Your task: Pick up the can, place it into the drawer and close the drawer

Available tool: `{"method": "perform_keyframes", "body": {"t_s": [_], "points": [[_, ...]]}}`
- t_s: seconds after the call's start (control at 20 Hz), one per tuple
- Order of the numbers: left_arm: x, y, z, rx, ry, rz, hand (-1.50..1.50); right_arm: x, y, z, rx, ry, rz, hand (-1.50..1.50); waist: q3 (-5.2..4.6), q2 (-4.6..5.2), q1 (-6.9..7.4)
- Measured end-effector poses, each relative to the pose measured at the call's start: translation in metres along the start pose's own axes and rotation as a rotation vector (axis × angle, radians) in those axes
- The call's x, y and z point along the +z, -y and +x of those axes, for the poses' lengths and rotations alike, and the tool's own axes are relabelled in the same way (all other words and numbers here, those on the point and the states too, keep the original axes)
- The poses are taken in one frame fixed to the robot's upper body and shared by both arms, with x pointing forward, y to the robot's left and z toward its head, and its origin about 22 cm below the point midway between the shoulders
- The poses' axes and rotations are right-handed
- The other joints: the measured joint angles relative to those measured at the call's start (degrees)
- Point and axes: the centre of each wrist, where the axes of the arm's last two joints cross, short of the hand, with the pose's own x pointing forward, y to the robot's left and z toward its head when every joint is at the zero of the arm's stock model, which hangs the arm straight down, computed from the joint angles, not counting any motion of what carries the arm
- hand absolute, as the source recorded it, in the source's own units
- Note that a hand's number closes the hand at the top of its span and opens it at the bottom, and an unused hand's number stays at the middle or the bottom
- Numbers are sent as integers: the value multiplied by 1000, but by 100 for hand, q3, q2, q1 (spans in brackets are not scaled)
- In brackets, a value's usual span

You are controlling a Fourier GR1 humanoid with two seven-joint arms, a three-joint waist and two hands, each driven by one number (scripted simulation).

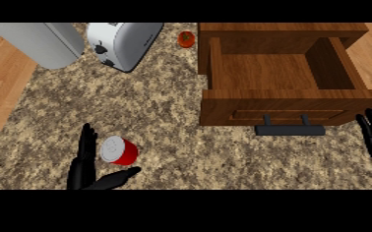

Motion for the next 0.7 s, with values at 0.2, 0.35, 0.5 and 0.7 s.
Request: {"method": "perform_keyframes", "body": {"t_s": [0.2,0.35,0.5,0.7], "points": [[-4,5,-4,1,-1,0,-150,1,-4,1,-4,0,-2,-150,-1,-1,1],[-11,11,-4,9,-4,-10,-150,1,-5,4,-4,-8,0,-150,-1,0,0],[-19,15,-2,11,-8,-14,-150,-2,1,4,-7,-4,-4,-150,-1,0,0],[-22,26,0,16,-5,-30,-150,0,3,1,-6,-4,-1,-150,0,0,-3]]}}
